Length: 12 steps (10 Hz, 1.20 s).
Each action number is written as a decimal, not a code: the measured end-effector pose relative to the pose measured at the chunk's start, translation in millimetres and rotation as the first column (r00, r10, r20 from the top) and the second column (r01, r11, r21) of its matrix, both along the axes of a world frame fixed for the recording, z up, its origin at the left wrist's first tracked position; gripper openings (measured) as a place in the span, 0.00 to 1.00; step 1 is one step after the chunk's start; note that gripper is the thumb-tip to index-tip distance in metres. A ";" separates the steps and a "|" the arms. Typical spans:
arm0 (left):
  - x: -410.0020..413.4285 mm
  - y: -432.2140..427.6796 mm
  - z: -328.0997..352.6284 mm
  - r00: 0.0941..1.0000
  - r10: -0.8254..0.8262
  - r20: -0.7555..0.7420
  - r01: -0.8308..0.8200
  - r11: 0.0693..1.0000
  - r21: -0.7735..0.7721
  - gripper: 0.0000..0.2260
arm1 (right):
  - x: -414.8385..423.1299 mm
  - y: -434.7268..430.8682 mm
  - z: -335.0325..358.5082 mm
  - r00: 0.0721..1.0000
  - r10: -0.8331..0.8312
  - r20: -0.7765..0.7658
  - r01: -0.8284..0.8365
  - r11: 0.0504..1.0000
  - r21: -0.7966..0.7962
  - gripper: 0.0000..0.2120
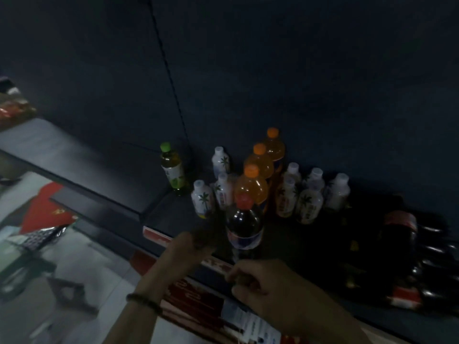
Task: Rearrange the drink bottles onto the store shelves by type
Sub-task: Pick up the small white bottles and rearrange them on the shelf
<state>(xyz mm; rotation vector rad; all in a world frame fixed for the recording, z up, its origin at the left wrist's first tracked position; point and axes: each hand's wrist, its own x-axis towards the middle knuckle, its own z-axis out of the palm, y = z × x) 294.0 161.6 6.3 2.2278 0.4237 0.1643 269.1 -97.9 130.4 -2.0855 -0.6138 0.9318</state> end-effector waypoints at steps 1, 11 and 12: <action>12.8 30.3 7.4 0.997 -0.058 0.057 0.059 0.998 -0.010 0.14 | -8.5 60.7 -12.8 0.995 -0.104 -0.006 0.104 0.994 0.026 0.11; 68.0 142.5 -6.3 0.939 -0.337 0.070 0.343 0.893 -0.293 0.35 | 139.2 218.7 -107.8 0.338 -0.929 0.152 0.912 0.363 0.189 0.28; 71.9 143.1 -10.5 0.937 -0.347 0.042 0.340 0.877 -0.339 0.34 | 135.3 220.8 -109.8 0.316 -0.936 0.155 0.907 0.346 0.241 0.27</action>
